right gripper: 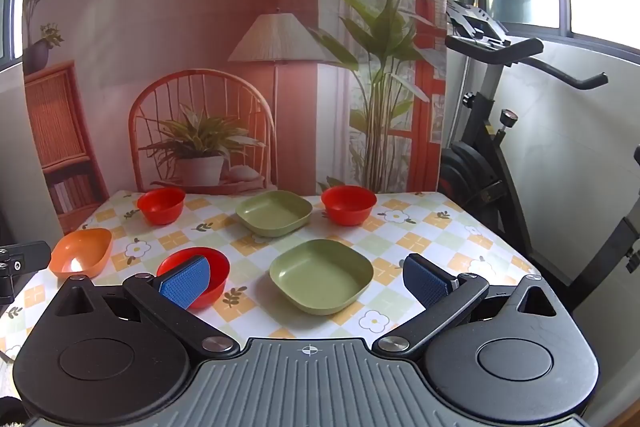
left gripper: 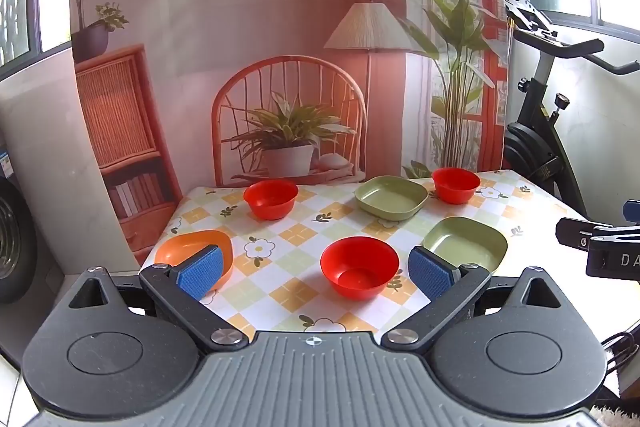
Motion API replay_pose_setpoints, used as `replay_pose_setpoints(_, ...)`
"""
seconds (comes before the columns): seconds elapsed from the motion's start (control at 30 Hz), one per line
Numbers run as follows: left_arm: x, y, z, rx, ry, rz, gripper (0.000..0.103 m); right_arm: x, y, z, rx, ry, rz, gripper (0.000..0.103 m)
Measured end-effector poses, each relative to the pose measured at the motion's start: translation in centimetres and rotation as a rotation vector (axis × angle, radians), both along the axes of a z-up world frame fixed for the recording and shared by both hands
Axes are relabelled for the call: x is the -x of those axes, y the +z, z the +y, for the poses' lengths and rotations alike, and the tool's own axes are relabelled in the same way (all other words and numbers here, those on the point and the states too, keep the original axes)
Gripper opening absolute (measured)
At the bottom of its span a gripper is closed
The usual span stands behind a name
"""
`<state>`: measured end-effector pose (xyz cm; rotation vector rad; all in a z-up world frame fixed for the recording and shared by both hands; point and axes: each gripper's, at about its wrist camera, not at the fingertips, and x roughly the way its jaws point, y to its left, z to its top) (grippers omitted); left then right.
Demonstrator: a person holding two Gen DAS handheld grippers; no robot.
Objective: Organize plates and bowls
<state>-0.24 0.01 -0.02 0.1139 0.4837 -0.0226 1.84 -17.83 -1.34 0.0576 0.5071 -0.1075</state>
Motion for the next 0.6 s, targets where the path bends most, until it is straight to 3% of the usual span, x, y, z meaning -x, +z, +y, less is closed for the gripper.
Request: replay_pose_setpoints(0.6, -0.29, -0.04, 0.1, 0.002, -0.002, 0.004, 0.1, -0.07, 0.03, -0.01, -0.002, 0.0, 0.001, 0.103)
